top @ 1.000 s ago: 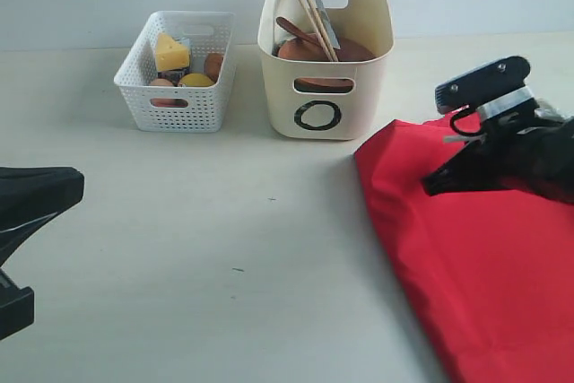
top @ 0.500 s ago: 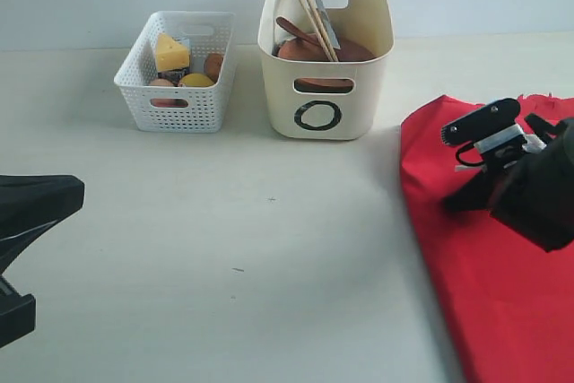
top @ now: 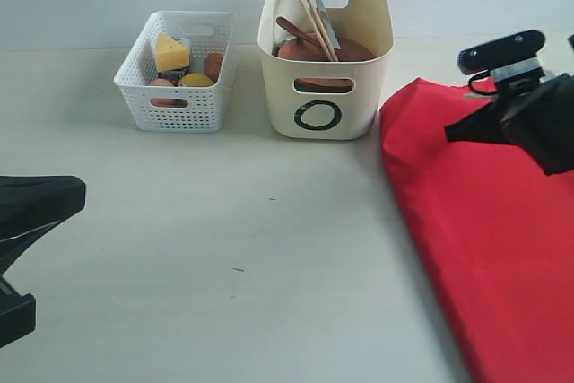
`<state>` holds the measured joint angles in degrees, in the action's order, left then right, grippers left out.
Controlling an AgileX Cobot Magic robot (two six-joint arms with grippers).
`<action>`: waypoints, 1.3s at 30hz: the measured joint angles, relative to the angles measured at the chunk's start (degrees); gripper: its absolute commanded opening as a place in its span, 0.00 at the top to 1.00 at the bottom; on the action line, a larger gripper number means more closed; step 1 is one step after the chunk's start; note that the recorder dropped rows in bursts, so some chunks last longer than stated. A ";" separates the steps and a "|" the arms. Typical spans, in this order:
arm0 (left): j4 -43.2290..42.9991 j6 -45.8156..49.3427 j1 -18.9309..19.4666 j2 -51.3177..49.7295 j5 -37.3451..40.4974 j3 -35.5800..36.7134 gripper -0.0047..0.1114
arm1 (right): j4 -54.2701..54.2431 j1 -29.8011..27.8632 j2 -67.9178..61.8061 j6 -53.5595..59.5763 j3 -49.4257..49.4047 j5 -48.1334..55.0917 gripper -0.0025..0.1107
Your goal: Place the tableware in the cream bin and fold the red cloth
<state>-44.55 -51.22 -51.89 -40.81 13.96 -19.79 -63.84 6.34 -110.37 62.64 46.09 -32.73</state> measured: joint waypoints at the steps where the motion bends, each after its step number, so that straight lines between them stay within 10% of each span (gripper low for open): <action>1: 0.00 0.00 0.00 0.00 -0.10 0.00 0.95 | -1.63 -0.88 0.62 0.44 0.10 1.43 0.98; 28: 0.00 0.00 0.00 0.09 -0.63 0.00 0.95 | -0.31 -4.31 -22.48 5.95 32.57 20.89 0.98; 39: 0.00 0.00 0.00 0.09 -0.63 0.00 0.95 | -3.26 -6.88 -13.12 6.27 26.80 28.26 0.98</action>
<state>-44.55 -51.22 -51.89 -40.73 13.33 -19.79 -67.10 -0.54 -123.49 68.91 72.89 -4.47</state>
